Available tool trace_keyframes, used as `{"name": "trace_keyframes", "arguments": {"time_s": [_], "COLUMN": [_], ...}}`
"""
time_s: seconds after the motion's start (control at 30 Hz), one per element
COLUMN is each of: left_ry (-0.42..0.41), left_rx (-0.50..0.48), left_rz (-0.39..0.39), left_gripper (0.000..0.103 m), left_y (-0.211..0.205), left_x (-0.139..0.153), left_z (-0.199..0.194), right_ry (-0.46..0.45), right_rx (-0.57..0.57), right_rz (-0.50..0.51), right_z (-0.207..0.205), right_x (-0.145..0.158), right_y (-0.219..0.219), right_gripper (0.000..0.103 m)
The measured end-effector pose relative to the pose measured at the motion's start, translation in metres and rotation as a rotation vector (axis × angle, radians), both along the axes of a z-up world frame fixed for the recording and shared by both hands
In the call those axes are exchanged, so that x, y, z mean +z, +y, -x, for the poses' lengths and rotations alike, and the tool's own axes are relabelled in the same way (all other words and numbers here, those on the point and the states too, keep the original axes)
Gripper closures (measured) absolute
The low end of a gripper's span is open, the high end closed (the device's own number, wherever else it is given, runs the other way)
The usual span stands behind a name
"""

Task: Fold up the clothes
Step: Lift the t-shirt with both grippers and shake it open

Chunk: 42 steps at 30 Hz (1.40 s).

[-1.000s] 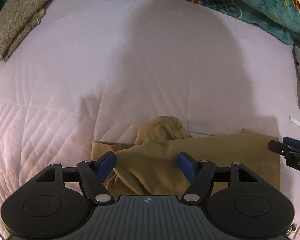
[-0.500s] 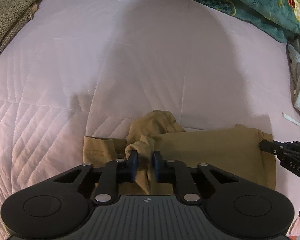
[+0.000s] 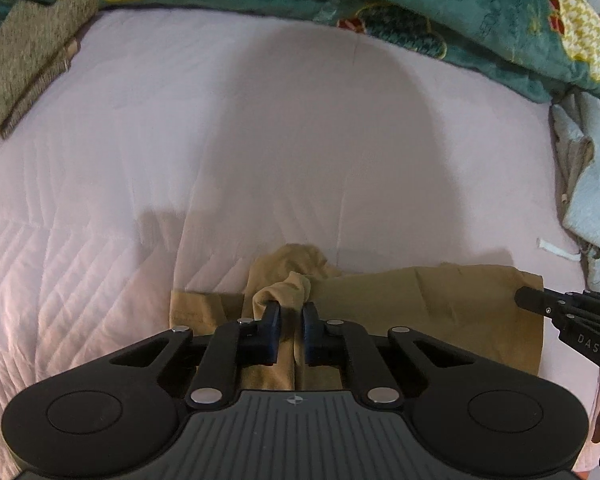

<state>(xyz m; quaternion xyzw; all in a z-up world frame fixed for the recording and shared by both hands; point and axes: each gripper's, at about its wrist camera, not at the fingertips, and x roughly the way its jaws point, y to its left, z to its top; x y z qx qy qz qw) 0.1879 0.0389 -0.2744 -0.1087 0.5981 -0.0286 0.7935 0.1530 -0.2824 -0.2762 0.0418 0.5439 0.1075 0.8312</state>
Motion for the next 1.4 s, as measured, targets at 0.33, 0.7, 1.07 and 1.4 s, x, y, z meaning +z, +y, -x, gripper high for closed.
{"name": "trace_keyframes", "arguments": {"time_s": [0.33,0.7,1.07,1.4], "left_ry": [-0.182,-0.46,-0.251,-0.037], "left_rx": [-0.007,0.01,0.045,0.031], "left_rz": [-0.015,-0.043,-0.03,-0.013], "left_gripper": [0.093,0.093,0.093,0.092], "left_y": [0.002,-0.005,-0.005,0.002], "left_x": [0.118,0.281,0.188,0.07], "left_z": [-0.057,-0.109,-0.064,0.031], "right_ry": [-0.161,-0.418,-0.26,-0.058], "right_rx": [-0.01,-0.005,-0.004,0.007], "right_rz": [0.015,0.045,0.027,0.03], "right_z": [-0.049,-0.11,-0.072,0.017], "right_x": [0.099,0.238,0.157,0.051], "right_y": [-0.006,-0.015,-0.015,0.008], "right_gripper": [0.1,0.1,0.1,0.099]}}
